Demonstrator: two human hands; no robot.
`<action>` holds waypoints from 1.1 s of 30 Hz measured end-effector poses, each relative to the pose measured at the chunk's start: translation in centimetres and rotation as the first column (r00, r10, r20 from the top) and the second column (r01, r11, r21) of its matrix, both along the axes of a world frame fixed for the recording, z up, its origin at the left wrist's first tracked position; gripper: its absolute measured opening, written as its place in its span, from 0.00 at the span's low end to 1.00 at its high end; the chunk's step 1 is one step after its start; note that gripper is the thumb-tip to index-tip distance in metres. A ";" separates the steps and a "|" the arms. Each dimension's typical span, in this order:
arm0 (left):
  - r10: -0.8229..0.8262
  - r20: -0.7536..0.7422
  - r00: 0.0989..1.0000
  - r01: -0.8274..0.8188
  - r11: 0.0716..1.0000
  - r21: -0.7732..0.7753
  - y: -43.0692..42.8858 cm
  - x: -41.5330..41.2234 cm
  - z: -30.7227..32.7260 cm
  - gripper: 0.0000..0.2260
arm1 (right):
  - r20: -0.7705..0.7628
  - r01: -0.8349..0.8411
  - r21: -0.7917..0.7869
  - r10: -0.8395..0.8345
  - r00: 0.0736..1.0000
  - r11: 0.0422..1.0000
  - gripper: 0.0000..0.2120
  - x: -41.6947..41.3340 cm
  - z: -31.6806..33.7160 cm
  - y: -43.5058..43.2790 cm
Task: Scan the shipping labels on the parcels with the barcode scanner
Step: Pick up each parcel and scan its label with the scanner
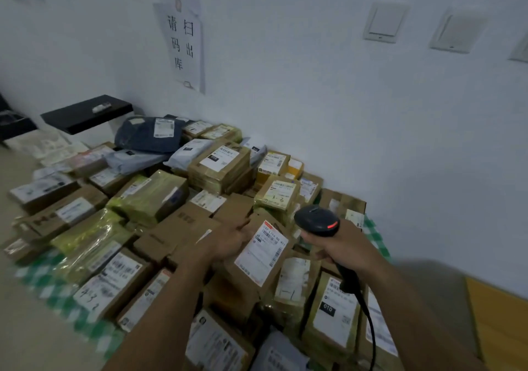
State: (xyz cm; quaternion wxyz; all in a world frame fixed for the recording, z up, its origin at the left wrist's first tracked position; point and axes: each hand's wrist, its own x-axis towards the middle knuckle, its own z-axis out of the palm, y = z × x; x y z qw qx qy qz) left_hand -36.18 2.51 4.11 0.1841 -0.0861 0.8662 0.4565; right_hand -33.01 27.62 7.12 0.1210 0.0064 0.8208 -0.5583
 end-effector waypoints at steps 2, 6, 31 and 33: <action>0.042 -0.048 0.998 -0.046 0.996 -0.082 -0.9 1.5 -0.9 0.06 | 0.002 -0.006 0.030 0.006 1.000 1.000 0.14 0.4 0.0 0.4; -0.035 -0.295 0.955 -0.129 0.844 -0.520 2.2 -0.5 -3.7 0.10 | -0.006 0.052 0.030 -0.052 0.999 0.998 0.18 1.0 -0.1 2.2; -0.257 -0.169 0.951 0.233 0.961 -0.152 35.9 -14.5 -14.5 0.27 | 0.130 0.521 0.145 -0.538 0.833 0.841 0.14 -2.8 -8.7 30.2; -0.189 -0.130 0.973 0.162 0.967 -0.199 37.0 -16.8 -16.8 0.35 | 0.153 0.492 0.161 -0.514 0.844 0.855 0.09 -4.3 -10.8 31.3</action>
